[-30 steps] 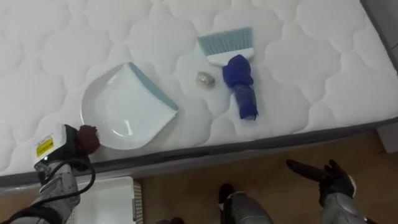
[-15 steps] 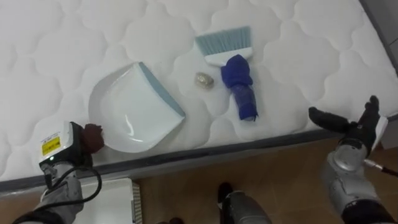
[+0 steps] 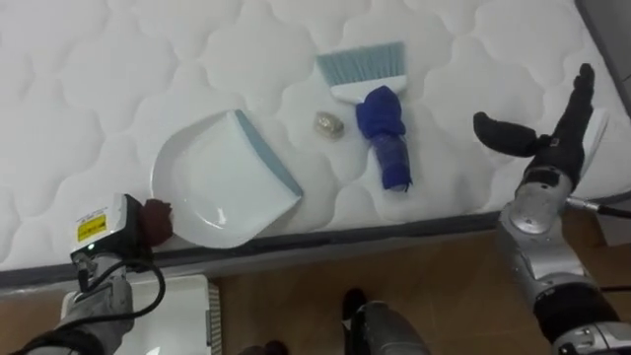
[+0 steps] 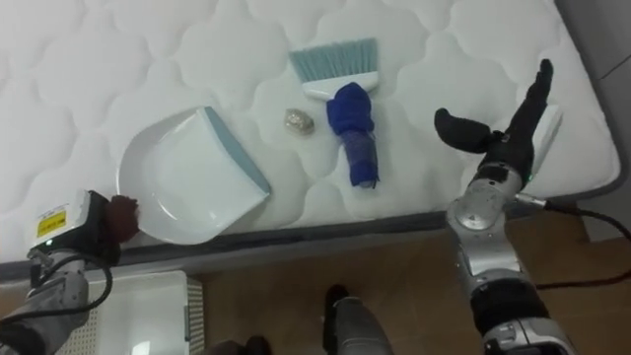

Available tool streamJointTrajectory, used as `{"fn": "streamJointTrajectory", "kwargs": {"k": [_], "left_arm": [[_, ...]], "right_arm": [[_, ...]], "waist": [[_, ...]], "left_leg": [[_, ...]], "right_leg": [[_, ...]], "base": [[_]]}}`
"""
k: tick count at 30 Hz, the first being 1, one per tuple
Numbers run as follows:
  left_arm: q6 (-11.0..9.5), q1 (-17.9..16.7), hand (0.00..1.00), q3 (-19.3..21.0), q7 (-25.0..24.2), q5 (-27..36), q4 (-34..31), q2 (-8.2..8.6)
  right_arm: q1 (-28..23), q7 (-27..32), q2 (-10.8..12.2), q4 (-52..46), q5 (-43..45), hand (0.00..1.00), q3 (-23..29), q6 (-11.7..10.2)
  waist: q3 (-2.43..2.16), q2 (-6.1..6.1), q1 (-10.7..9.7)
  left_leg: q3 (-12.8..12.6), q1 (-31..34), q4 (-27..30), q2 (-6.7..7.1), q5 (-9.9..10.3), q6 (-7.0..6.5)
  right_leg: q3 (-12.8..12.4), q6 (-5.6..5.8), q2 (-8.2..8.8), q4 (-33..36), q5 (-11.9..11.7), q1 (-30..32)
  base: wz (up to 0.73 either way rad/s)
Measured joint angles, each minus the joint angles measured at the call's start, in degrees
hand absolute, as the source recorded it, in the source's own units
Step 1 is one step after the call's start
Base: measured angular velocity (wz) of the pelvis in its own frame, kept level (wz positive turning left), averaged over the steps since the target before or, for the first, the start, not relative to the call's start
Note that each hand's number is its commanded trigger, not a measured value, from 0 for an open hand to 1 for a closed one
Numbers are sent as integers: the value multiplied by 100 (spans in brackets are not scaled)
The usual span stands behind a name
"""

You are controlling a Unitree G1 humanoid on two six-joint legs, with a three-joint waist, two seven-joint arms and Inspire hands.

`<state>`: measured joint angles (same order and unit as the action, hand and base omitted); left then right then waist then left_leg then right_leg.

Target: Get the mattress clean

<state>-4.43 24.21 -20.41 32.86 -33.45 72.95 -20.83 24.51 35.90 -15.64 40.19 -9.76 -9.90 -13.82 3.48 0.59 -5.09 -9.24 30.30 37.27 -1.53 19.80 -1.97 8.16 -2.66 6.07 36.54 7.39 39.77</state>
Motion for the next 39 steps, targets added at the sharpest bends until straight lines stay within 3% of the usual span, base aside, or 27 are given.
{"fn": "streamJointTrajectory", "kwargs": {"k": [4,6,12,21,27,39], "left_arm": [[42,90,100,-48,-119,-234,-208,14],[41,142,100,-58,-200,-332,-330,14],[62,380,100,-122,-233,-331,-449,9],[204,593,100,-121,-236,-343,-563,86],[250,595,100,-129,-292,-349,-602,209],[323,593,100,-142,-481,-430,-695,251]], "right_arm": [[155,-374,71,309,-49,0,-256,-1],[168,-538,138,438,-148,0,-363,0],[219,-1085,224,864,-331,0,-476,99],[570,-1460,224,1133,-494,0,-616,251],[723,-1613,223,1399,-832,0,-612,292],[1166,-1819,160,2325,-1023,0,-564,261]], "waist": [[66,-41,114],[134,-70,244],[190,-167,361],[232,-237,452],[231,-244,593],[229,-247,714]], "left_leg": [[62,40,66,-41,7,5],[83,79,75,-65,9,2],[290,413,208,-5,9,2],[322,647,430,13,32,-38],[325,712,576,18,33,-43],[336,709,633,46,33,-41]], "right_leg": [[70,-6,3,-15,6,-42],[68,-2,-1,-26,10,-28],[310,-30,91,20,37,154],[398,-19,178,176,44,298],[354,-22,179,288,43,346],[350,-26,229,413,104,357]], "base": [[14],[6],[15],[8],[0],[1]]}}
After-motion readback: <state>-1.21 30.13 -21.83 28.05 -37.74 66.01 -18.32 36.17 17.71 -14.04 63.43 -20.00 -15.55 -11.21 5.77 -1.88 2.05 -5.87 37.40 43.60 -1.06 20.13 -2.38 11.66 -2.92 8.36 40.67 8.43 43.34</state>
